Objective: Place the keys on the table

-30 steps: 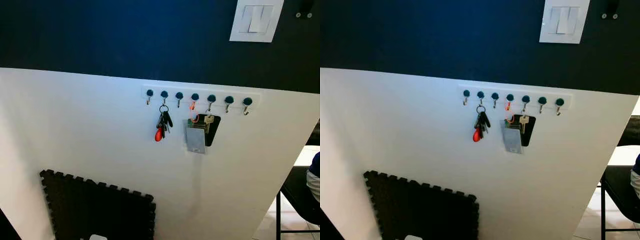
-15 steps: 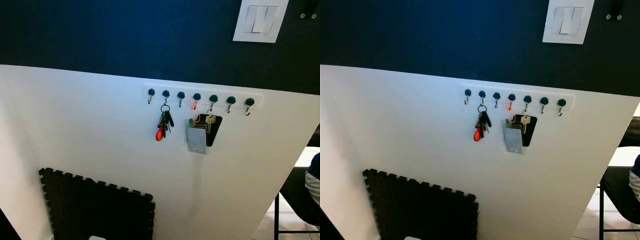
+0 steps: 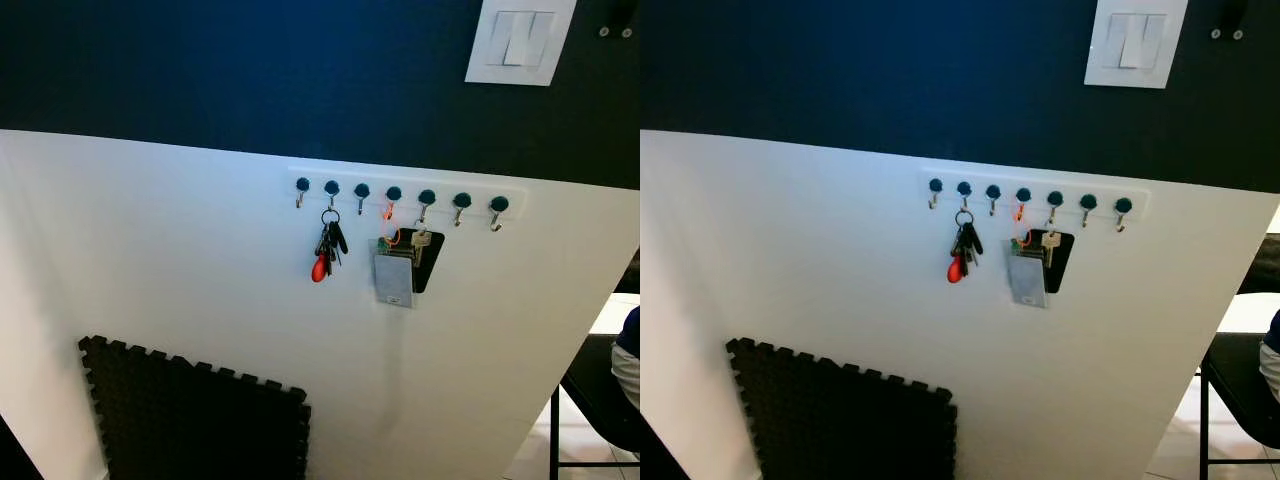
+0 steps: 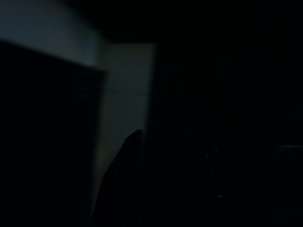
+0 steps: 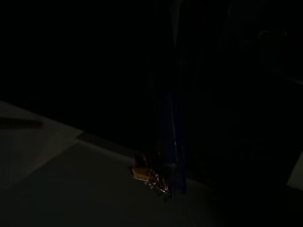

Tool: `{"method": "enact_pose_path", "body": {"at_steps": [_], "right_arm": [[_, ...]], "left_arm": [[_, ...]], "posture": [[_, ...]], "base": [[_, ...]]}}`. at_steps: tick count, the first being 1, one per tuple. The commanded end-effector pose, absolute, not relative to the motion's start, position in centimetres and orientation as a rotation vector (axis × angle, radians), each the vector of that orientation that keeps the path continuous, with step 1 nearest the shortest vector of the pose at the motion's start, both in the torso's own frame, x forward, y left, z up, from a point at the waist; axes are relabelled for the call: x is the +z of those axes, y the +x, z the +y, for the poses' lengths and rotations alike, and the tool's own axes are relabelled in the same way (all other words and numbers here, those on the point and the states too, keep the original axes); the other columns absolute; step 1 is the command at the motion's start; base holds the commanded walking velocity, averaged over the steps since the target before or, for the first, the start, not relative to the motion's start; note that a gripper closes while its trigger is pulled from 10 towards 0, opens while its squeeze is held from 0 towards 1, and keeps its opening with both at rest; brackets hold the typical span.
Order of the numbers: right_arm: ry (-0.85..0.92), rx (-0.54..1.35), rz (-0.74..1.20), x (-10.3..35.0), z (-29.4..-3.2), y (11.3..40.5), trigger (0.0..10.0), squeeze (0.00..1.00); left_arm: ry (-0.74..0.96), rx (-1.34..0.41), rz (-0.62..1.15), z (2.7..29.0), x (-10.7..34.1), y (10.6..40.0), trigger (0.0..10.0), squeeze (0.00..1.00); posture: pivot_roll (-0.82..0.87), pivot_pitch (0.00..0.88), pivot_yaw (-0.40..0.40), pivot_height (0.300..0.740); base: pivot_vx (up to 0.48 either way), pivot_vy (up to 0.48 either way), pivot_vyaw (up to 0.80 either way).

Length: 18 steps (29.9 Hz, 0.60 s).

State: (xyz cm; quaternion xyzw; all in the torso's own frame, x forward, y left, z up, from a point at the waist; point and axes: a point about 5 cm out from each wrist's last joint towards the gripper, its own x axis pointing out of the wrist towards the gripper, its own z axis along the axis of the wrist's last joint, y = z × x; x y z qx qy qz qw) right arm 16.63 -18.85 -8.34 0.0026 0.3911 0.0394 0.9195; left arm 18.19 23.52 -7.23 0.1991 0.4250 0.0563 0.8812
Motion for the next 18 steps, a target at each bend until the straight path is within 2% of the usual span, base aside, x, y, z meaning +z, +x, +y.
{"method": "enact_pose_path", "body": {"at_steps": [1, 3, 5, 7, 8, 10, 13, 18], "right_arm": [[0.006, 0.066, 0.795, -8.3, -19.0, 16.6, 10.0, 0.0], [0.007, 0.066, 0.795, -8.3, -18.9, 16.6, 10.0, 0.0], [0.009, 0.066, 0.793, -8.3, -18.8, 16.7, 10.0, 0.0], [0.009, 0.066, 0.793, -8.3, -18.8, 16.7, 10.0, 0.0], [0.013, 0.066, 0.789, -8.2, -18.7, 16.9, 10.0, 0.0], [0.021, 0.064, 0.773, -8.0, -18.5, 17.3, 10.0, 0.0], [0.031, 0.055, 0.763, -7.9, -18.7, 17.6, 10.0, 0.0], [0.032, 0.037, 0.752, -7.7, -19.2, 17.8, 10.0, 0.0]], "left_arm": [[0.409, 0.169, 0.876, 24.7, -7.0, 17.9, 10.0, 0.0], [0.37, 0.177, 0.858, 24.7, -6.9, 18.0, 10.0, 0.0], [0.233, 0.143, 0.8, 23.4, -6.7, 18.8, 10.0, 0.0], [0.233, 0.143, 0.8, 23.4, -6.7, 18.8, 10.0, 0.0], [0.132, 0.093, 0.777, 22.2, -6.7, 19.2, 10.0, 0.0], [0.05, -0.023, 0.745, 20.0, -6.6, 19.9, 10.0, 0.0], [0.054, -0.073, 0.759, 18.9, -6.8, 20.0, 10.0, 0.0], [0.091, 0.028, 0.756, 19.3, -6.6, 20.4, 10.0, 0.0]], "posture": [[0.1, 0.002, 0.012, 0.74], [0.1, 0.002, 0.012, 0.74], [0.1, 0.003, 0.012, 0.74], [0.1, 0.003, 0.012, 0.74], [0.09, 0.004, 0.013, 0.74], [0.09, 0.005, 0.014, 0.74], [0.06, 0.001, 0.023, 0.74], [0.04, 0.002, 0.004, 0.74]], "base": [[0.0, 0.0, 0.0], [0.0, 0.0, 0.0], [0.0, 0.0, 0.0], [0.0, 0.0, 0.0], [0.0, 0.0, 0.0], [0.0, 0.0, 0.0], [0.0, 0.0, 0.0], [0.0, 0.0, 0.0]]}}
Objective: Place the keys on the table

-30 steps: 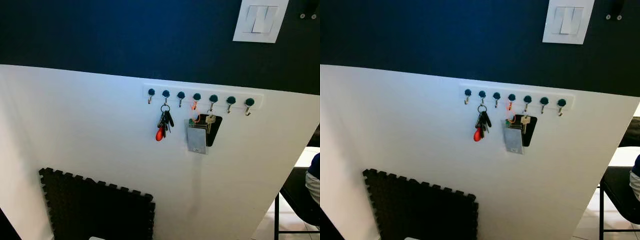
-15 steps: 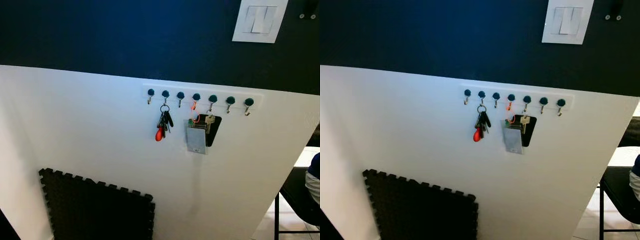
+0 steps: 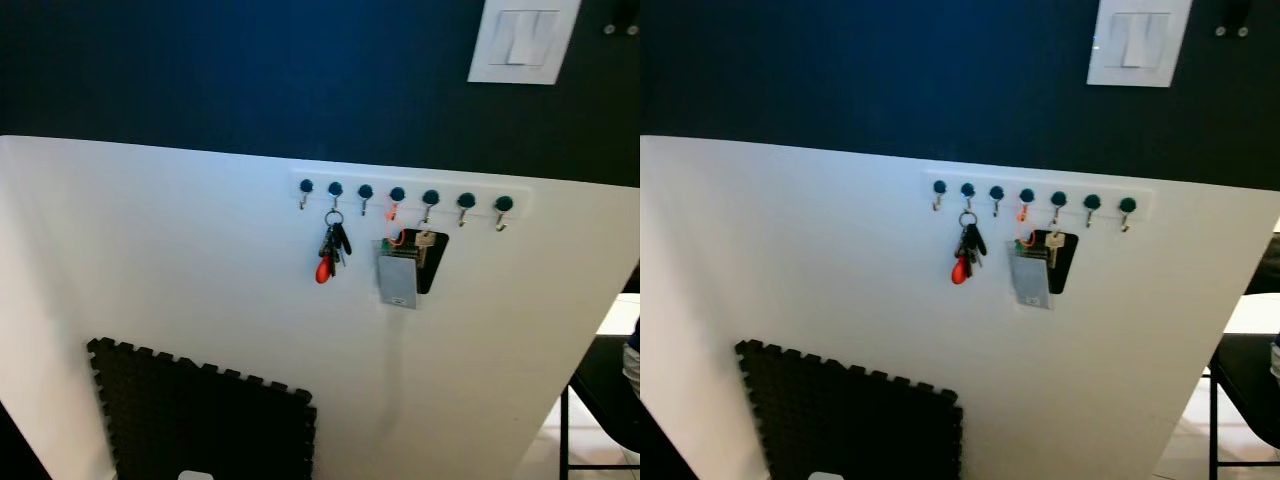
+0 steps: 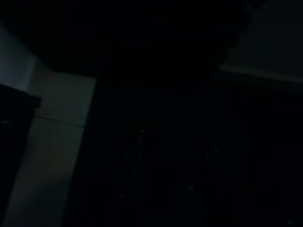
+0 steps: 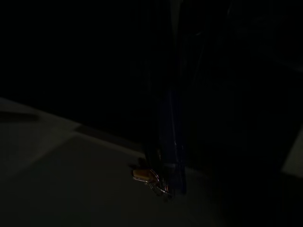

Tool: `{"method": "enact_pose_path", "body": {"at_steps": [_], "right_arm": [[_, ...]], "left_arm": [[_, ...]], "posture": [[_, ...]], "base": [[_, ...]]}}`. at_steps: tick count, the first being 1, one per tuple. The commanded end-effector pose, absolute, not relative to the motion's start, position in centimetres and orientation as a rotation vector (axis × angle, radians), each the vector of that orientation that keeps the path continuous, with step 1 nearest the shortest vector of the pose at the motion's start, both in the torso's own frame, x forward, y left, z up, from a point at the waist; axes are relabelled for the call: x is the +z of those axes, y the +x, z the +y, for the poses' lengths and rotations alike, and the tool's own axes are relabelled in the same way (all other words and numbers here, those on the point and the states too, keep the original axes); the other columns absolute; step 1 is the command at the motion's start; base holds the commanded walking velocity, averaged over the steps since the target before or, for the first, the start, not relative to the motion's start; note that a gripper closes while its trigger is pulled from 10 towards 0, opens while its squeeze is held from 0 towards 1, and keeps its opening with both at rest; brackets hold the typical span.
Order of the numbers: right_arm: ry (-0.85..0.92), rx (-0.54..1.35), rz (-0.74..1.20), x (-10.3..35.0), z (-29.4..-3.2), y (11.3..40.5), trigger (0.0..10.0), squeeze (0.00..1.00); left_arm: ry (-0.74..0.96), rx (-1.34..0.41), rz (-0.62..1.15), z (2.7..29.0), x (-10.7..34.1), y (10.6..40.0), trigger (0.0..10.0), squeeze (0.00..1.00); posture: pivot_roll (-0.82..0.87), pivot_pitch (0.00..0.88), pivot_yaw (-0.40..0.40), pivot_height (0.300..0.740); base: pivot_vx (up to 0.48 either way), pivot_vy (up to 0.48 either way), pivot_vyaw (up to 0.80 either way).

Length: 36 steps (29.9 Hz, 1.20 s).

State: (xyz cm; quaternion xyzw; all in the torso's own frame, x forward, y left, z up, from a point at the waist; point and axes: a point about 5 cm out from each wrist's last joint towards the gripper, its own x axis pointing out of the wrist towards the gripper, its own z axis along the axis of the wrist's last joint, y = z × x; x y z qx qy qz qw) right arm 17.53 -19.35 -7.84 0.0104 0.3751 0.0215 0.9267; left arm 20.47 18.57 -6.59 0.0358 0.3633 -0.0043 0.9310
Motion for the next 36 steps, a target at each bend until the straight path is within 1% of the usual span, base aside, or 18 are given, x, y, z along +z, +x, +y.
{"method": "enact_pose_path", "body": {"at_steps": [1, 2, 18, 36], "right_arm": [[0.032, 0.037, 0.752, -7.7, -19.2, 17.8, 10.0, 0.0], [0.028, 0.043, 0.753, -7.7, -19.2, 17.7, 10.0, 0.0], [0.013, 0.02, 0.765, -7.7, -20.0, 17.5, 10.0, 0.0], [0.023, 0.017, 0.782, -7.9, -20.0, 17.2, 10.0, 0.0]], "left_arm": [[0.091, 0.028, 0.756, 19.3, -6.6, 20.4, 10.0, 0.0], [0.096, 0.068, 0.749, 19.7, -6.5, 20.6, 10.0, 0.0], [0.125, 0.071, 0.782, 19.9, -6.9, 19.9, 10.0, 0.0], [0.108, 0.041, 0.784, 19.1, -7.1, 19.5, 10.0, 0.0]], "posture": [[0.04, 0.002, 0.004, 0.74], [0.04, 0.0, -0.01, 0.74], [0.04, 0.0, -0.005, 0.74], [0.05, 0.0, -0.014, 0.74]], "base": [[0.0, 0.0, 0.0], [0.0, 0.0, 0.0], [0.0, 0.0, 0.0], [0.0, 0.0, 0.0]]}}
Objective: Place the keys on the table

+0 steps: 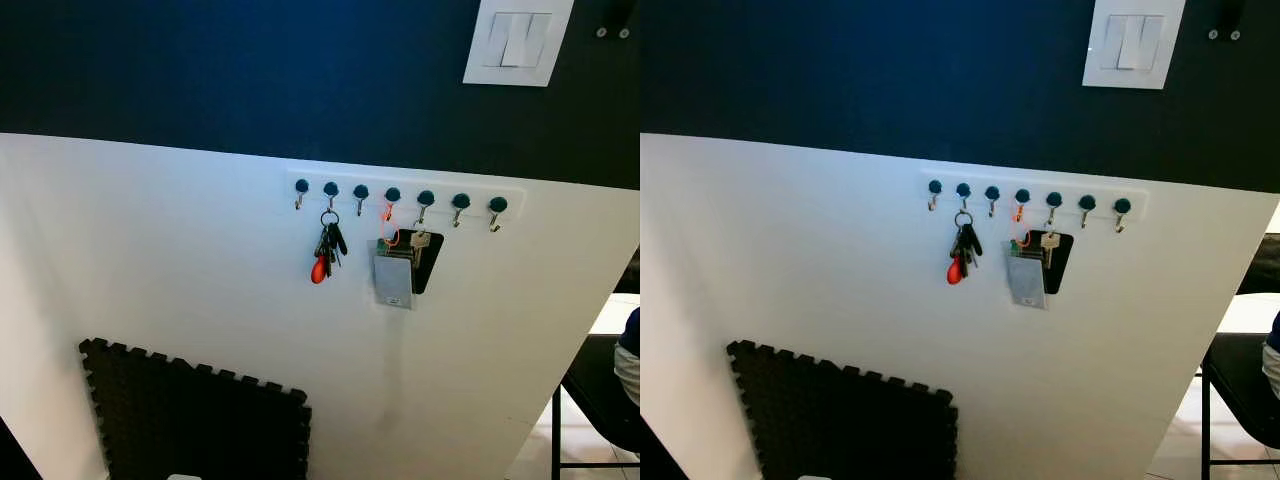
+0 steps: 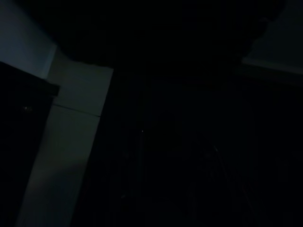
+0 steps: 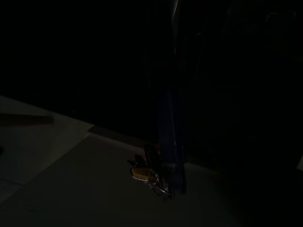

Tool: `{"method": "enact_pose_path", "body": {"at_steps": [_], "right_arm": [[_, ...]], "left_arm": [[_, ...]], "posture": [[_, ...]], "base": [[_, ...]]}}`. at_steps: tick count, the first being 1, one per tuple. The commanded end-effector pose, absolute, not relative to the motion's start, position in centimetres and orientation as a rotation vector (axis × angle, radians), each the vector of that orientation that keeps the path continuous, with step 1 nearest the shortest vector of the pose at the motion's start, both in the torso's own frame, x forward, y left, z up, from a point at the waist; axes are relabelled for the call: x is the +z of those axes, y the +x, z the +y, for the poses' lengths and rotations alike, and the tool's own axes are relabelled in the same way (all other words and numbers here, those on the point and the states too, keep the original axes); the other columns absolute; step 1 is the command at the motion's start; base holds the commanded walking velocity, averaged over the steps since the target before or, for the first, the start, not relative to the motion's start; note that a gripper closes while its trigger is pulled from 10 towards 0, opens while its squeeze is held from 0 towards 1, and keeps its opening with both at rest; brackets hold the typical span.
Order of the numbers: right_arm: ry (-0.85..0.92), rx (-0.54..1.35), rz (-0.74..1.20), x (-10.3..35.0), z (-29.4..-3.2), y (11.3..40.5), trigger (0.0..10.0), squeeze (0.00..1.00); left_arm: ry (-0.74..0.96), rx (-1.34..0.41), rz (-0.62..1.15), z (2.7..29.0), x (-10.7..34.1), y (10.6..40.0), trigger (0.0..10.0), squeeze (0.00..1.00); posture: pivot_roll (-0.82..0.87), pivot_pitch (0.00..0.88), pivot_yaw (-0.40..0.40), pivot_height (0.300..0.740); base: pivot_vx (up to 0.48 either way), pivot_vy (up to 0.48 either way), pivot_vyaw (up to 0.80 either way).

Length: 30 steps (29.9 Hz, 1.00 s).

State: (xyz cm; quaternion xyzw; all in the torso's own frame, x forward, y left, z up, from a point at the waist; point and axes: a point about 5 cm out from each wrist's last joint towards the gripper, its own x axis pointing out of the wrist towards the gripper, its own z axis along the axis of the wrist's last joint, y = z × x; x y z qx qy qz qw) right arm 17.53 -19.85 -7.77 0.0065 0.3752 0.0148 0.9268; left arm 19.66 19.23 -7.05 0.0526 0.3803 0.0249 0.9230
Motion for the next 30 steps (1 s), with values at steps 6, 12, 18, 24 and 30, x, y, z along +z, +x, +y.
{"method": "enact_pose_path", "body": {"at_steps": [6, 12, 18, 24, 30], "right_arm": [[0.025, 0.022, 0.782, -7.91, -19.95, 17.26, 10.0, 0.0], [0.046, 0.04, 0.764, -7.81, -19.72, 17.4, 10.0, 0.0], [0.053, 0.047, 0.767, -7.87, -19.67, 17.25, 10.0, 0.0], [0.052, 0.046, 0.769, -7.89, -19.68, 17.23, 10.0, 0.0], [0.047, 0.049, 0.776, -7.96, -19.68, 17.11, 10.0, 0.0]], "left_arm": [[0.103, 0.027, 0.78, 18.9, -7.06, 19.68, 10.0, 0.0], [0.106, 0.014, 0.776, 18.72, -7.01, 19.8, 10.0, 0.0], [0.101, -0.001, 0.77, 18.45, -7.01, 19.81, 10.0, 0.0], [0.102, -0.011, 0.771, 18.35, -7.02, 19.81, 10.0, 0.0], [0.106, -0.01, 0.773, 18.62, -7.02, 19.76, 10.0, 0.0]], "posture": [[0.04, 0.0, -0.012, 0.74], [0.04, 0.0, -0.013, 0.74], [0.04, 0.0, -0.011, 0.74], [0.05, 0.0, -0.011, 0.74], [0.05, 0.0, -0.011, 0.74]], "base": [[0.0, 0.0, 0.0], [0.0, 0.0, 0.0], [0.0, 0.0, -0.75], [0.0, 0.0, -0.8], [0.0, 0.0, -0.8]]}}
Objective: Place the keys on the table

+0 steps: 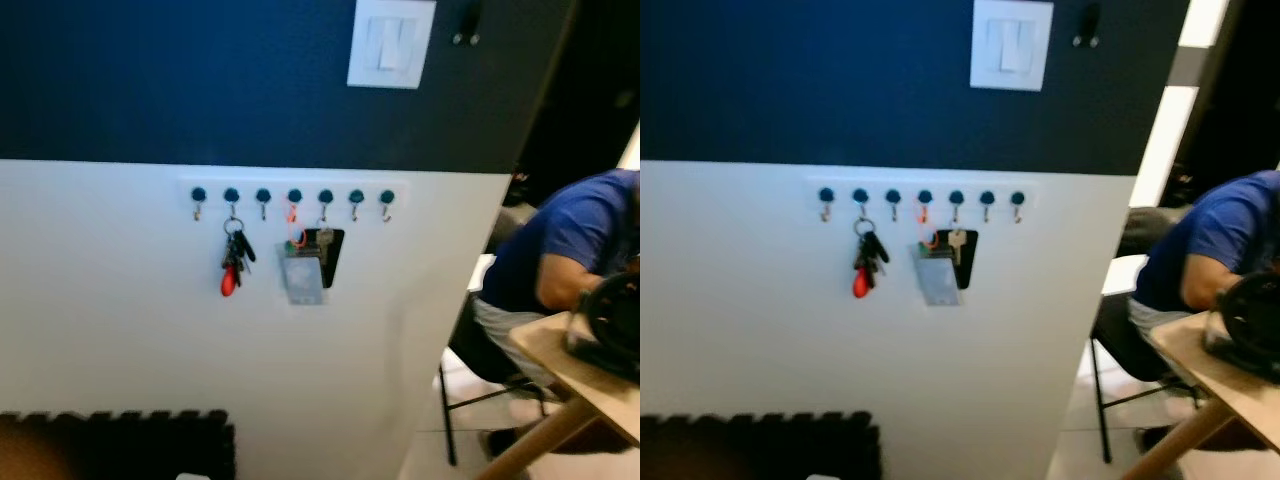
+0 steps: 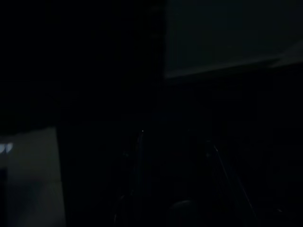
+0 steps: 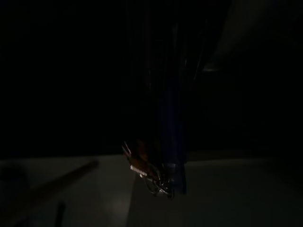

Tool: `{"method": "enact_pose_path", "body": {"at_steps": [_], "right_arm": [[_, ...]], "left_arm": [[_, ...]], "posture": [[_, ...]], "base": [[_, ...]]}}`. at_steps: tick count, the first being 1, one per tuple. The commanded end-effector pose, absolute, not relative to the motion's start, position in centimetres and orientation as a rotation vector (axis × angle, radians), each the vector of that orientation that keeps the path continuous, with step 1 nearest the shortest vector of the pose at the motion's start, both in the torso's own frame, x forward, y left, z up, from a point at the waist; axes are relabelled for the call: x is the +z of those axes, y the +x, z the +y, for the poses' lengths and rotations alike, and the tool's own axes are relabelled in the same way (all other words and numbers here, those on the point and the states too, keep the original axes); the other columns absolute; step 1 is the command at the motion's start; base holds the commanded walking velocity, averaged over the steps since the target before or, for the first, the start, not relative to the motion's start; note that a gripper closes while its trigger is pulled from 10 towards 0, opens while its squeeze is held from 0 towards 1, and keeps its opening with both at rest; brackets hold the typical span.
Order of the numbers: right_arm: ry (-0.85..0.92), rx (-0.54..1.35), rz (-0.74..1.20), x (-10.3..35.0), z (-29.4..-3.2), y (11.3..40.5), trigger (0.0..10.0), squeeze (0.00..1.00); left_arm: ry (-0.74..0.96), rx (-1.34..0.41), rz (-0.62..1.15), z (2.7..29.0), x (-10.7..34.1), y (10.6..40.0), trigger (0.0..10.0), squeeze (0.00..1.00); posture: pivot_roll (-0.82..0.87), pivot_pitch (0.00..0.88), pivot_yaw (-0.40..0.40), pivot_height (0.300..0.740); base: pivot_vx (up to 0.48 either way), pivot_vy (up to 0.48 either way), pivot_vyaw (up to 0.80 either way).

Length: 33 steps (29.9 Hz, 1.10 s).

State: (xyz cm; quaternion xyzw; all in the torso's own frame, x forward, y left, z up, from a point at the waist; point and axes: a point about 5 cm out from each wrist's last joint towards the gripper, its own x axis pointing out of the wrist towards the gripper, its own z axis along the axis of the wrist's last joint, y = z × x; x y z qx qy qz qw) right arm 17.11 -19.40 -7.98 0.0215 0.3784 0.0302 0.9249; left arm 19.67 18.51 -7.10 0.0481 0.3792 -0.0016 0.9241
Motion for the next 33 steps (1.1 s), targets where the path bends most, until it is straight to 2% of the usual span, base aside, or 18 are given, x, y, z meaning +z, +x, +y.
{"method": "enact_pose_path", "body": {"at_steps": [1, 9, 15, 33], "right_arm": [[0.047, 0.05, 0.776, -7.97, -19.67, 17.1, 10.0, 0.0], [0.045, 0.053, 0.778, -8.0, -19.61, 17.05, 10.0, 0.0], [0.044, 0.055, 0.777, -7.99, -19.54, 17.1, 10.0, 0.0], [0.044, 0.064, 0.782, -8.05, -19.22, 17.13, 10.0, 0.0]], "left_arm": [[0.107, -0.01, 0.773, 18.66, -7.02, 19.75, 10.0, 0.0], [0.107, -0.008, 0.774, 18.77, -7.04, 19.67, 10.0, 0.0], [0.1, -0.007, 0.769, 18.79, -7.01, 19.68, 10.0, 0.0], [0.077, -0.005, 0.76, 18.91, -7.0, 19.5, 10.0, 0.0]], "posture": [[0.05, 0.0, -0.011, 0.74], [0.05, 0.0, -0.012, 0.74], [0.06, 0.0, -0.013, 0.74], [0.07, 0.0, -0.015, 0.74]], "base": [[0.0, 0.0, -0.8], [0.0, 0.0, -0.8], [0.0, 0.0, 0.0], [0.0, 0.0, -0.8]]}}
